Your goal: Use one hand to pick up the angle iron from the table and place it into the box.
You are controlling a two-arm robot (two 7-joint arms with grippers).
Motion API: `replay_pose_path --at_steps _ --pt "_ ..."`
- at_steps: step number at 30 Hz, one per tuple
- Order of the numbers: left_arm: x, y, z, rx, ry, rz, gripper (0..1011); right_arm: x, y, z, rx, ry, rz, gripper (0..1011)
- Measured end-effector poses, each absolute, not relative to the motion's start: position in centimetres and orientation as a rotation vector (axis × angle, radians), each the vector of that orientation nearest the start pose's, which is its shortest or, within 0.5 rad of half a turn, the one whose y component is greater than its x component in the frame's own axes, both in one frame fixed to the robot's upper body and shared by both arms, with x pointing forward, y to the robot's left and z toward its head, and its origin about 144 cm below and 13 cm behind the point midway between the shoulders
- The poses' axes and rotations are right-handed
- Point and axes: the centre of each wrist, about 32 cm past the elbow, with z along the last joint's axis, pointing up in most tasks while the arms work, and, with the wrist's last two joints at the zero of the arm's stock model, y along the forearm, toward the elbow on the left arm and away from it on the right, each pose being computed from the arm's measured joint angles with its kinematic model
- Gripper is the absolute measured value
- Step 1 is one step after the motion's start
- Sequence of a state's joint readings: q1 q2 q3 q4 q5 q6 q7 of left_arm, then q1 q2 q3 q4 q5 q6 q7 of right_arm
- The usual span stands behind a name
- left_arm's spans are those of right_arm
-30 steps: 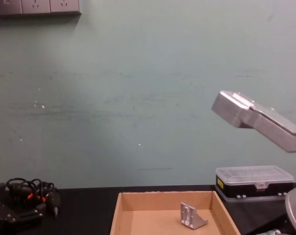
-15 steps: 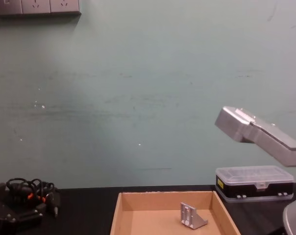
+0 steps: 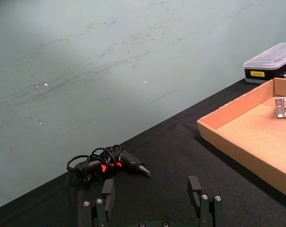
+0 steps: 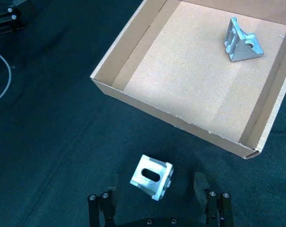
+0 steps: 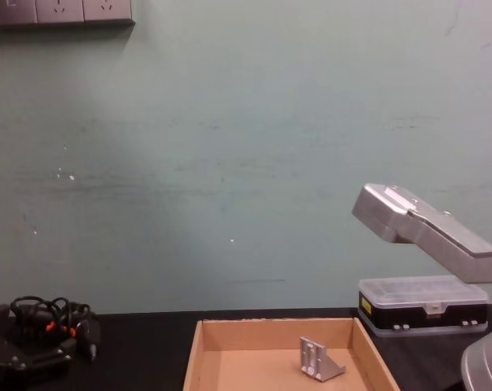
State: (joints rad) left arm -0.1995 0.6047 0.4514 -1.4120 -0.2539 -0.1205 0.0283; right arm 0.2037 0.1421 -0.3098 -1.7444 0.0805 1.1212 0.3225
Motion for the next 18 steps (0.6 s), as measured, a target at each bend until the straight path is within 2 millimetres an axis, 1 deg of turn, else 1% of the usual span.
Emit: replay_pose_path --at_steps 15,17,18 --pt "48.86 30.97 113.98 0.304 -0.285 1.248 1011 48.42 -16.54 124.36 -0.664 0.509 -0.936 1002" --pt "48.86 30.97 113.98 0.304 -0.285 1.248 1011 48.43 -16.54 124.36 -0.664 0.510 -0.936 984" --pt "48.86 30.97 113.98 0.305 -0.285 1.248 1011 48.43 -16.54 124.37 -0.664 0.510 -0.935 950"
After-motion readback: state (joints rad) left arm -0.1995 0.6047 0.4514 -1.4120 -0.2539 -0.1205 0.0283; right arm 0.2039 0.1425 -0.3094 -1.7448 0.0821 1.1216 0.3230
